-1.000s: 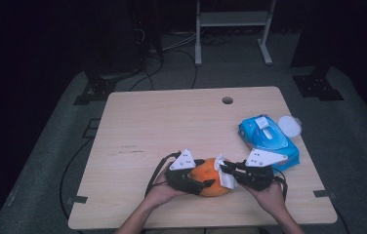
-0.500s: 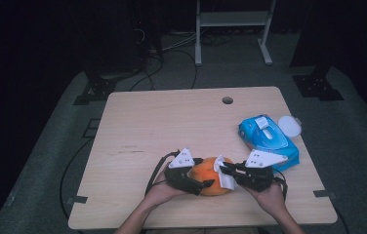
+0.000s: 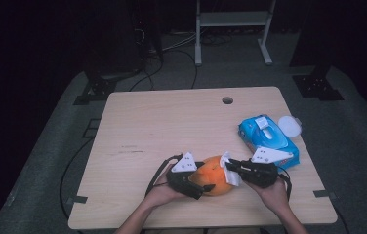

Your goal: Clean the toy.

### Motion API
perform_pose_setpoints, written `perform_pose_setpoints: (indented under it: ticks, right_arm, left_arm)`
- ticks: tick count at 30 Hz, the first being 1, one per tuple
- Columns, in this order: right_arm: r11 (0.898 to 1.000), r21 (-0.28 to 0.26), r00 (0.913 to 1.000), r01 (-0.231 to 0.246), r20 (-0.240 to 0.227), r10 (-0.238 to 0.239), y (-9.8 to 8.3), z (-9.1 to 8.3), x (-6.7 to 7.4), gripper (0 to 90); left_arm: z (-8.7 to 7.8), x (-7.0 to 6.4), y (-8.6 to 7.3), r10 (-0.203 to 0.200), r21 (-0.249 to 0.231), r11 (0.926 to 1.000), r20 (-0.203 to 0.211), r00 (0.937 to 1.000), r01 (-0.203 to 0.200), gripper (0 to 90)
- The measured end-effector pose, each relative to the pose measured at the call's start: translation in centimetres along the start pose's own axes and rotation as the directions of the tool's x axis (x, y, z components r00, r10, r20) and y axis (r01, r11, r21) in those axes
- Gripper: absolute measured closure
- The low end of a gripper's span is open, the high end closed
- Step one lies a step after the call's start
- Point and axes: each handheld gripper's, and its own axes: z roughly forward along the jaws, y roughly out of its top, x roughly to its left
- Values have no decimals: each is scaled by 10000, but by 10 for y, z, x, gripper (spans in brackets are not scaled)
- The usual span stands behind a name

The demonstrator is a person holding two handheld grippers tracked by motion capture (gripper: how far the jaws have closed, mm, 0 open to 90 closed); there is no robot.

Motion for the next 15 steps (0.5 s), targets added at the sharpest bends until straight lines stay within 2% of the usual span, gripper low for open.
perform_pose_setpoints:
  ticks: [1,2,3,4,6,8,9,10,12,13,15]
  right_arm:
    - [9999,-136,9999,54,-137,-56,2,-1,5,815]
    - [9995,-321,9987,25,-509,-42,5,-1,9,816]
    - [9989,-451,9964,103,-840,-141,8,-1,14,815]
    - [9985,-426,9953,351,-885,-387,10,1,19,815]
    - [9960,-306,9941,842,-656,-861,12,4,24,815]
    - [9979,-324,9955,562,-742,-585,10,2,17,815]
    - [9986,-300,9975,443,-542,-459,9,0,13,815]
    - [9992,-229,9990,329,-304,-336,7,-1,8,815]
    - [9998,-140,9997,-113,-221,110,3,-3,0,815]
    - [9998,-120,9997,-162,-168,160,2,-3,1,815]
    - [9996,-266,9999,72,-151,-76,5,-4,9,815]
  left_arm:
    - [-2,0,1,-79,-43,10000,-83,9999,78,278]
    - [-3,0,3,-111,-111,9999,-176,9998,109,315]
    - [-4,0,4,-229,-194,9996,-80,9997,228,341]
    - [-6,0,6,-167,-198,9997,81,9998,169,357]
    - [-11,0,7,-169,-289,9994,374,9992,180,389]
    - [-16,1,8,-272,-430,9986,642,9976,300,397]
    - [-17,1,9,-267,-398,9988,671,9974,294,397]
    - [-16,0,9,-270,-384,9988,616,9977,294,395]
    - [-12,-1,9,-353,-332,9988,456,9983,369,384]
    - [-10,-2,10,-430,-312,9986,271,9987,438,369]
    - [-8,-4,11,-545,-375,9978,15,9985,546,347]
